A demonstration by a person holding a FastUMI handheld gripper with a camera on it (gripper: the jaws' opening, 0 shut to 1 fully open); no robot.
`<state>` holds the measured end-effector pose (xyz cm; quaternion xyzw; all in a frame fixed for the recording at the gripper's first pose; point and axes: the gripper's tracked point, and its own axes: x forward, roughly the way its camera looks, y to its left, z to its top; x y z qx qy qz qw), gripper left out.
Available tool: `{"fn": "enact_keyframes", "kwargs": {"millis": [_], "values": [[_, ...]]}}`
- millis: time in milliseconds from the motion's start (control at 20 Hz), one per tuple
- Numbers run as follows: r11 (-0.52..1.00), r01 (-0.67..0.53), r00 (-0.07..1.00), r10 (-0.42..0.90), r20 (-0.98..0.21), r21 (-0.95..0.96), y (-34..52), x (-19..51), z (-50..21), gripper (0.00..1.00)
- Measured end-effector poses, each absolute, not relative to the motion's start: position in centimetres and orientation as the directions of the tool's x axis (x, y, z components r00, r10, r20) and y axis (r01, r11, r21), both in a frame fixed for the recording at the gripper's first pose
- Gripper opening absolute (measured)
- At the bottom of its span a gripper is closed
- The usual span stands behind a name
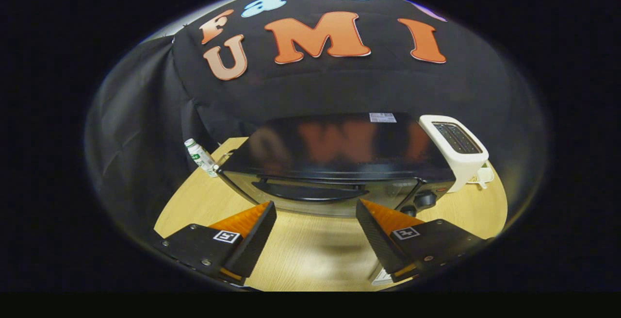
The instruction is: Open the toaster oven, put the food inside, and close the toaster oven door.
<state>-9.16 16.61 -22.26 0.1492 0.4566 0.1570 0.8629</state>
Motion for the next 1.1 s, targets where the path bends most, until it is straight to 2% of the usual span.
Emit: {"fn": "enact_keyframes", "kwargs": {"millis": [250, 600, 1100], "values": [[0.917, -0.175, 0.642, 0.383, -0.665, 0.359, 15.1, -6.9, -17.0, 0.98], [0.934, -0.198, 0.837, 0.318, -0.445, 0.296, 11.3, -2.2, -5.4, 0.99], [0.965, -0.173, 0.961, 0.209, -0.183, 0.196, 7.2, 0.2, 6.8, 0.99]]}}
